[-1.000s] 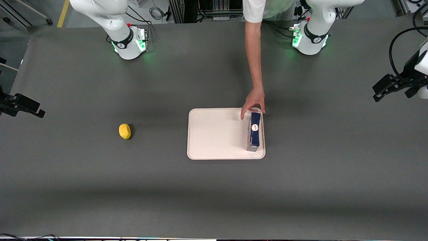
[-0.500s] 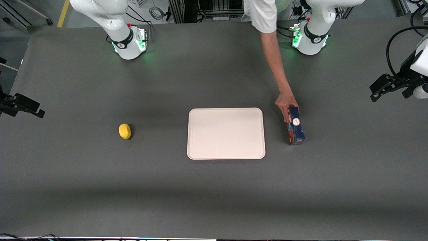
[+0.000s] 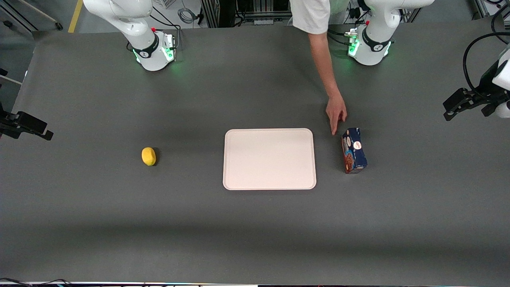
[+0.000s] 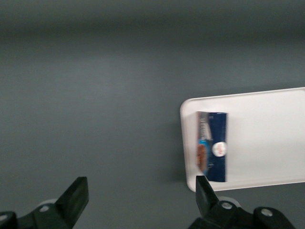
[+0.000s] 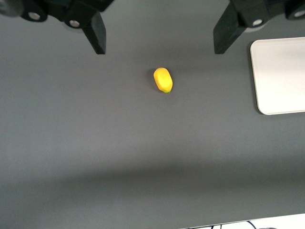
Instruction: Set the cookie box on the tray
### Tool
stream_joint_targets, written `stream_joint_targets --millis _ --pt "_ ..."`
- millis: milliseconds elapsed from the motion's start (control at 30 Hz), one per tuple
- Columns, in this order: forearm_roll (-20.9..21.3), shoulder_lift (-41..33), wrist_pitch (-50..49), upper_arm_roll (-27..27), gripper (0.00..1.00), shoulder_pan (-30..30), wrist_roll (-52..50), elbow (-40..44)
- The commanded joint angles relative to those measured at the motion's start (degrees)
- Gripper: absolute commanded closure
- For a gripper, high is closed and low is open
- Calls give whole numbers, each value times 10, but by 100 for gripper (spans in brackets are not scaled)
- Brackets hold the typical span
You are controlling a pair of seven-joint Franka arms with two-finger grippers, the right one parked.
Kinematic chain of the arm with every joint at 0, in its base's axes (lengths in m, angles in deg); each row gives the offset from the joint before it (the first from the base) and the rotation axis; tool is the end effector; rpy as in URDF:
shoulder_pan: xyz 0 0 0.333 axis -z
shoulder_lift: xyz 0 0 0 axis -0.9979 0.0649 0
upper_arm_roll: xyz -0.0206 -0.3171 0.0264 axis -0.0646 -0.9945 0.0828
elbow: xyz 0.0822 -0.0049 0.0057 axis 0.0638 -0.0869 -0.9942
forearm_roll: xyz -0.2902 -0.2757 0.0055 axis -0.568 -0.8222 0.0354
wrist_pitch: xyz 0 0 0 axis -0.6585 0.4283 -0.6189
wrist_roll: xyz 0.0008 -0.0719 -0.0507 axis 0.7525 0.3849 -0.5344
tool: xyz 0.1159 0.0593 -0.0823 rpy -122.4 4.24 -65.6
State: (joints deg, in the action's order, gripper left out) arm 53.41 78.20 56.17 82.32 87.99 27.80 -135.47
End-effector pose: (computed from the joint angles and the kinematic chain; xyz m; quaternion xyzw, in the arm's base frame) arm 0.5238 -0.0616 0.5353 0.9984 0.0456 -0.0129 0.0307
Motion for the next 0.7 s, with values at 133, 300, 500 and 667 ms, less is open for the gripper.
stream_joint_targets --millis 133,300,500,667 --pt "-8 3 85 -24 0 3 -34 -82" --pt "-7 2 130 -46 0 3 -57 -123" --pt "-7 5 188 -49 0 3 -59 -171" --pt "-7 20 245 -66 0 3 -69 -210"
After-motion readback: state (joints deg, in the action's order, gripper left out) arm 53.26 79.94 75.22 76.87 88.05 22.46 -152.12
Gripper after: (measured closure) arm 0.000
